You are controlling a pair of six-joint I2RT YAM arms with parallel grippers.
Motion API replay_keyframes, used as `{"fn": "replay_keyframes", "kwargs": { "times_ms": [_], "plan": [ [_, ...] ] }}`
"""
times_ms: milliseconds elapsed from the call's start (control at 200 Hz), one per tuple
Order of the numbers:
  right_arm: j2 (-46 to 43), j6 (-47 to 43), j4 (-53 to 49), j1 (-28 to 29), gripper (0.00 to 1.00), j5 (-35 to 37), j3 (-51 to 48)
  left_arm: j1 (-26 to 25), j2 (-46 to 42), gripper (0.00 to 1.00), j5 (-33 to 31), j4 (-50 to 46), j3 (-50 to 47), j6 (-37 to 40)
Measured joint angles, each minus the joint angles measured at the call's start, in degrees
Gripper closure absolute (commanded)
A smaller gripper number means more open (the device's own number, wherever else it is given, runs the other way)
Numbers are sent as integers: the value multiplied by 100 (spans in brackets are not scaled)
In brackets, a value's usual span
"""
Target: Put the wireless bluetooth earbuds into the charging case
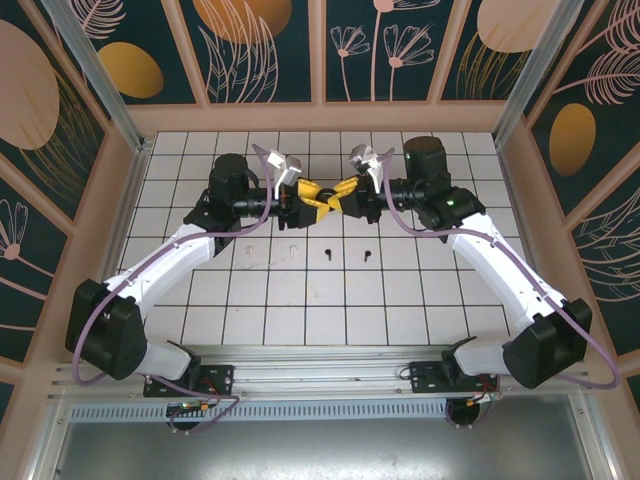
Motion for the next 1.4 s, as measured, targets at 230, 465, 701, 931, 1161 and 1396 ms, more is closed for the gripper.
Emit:
{"fn": "replay_keyframes", "kwargs": {
  "times_ms": [230, 465, 701, 931, 1161, 1396],
  "plan": [
    [-24, 103, 129, -26, 97, 0, -133, 20, 0, 55, 39, 221, -238, -208],
    [-24, 155, 278, -37, 97, 0, -142, 20, 0, 69, 142, 455, -247, -400],
    [-22, 201, 323, -42, 97, -138, -153, 33, -2, 56, 168, 706, -299, -564],
    [-22, 289, 372, -46, 98, -168, -153, 31, -13, 72, 256, 831, -326, -697],
    [-15, 345, 442, -48, 86, -195, -164, 33, -28, 80, 321, 920, -352, -739],
    [70, 1075, 925, 4, 68, -302, -328, 63, -315, 94, 39, 935, -654, -638]
  ]
}}
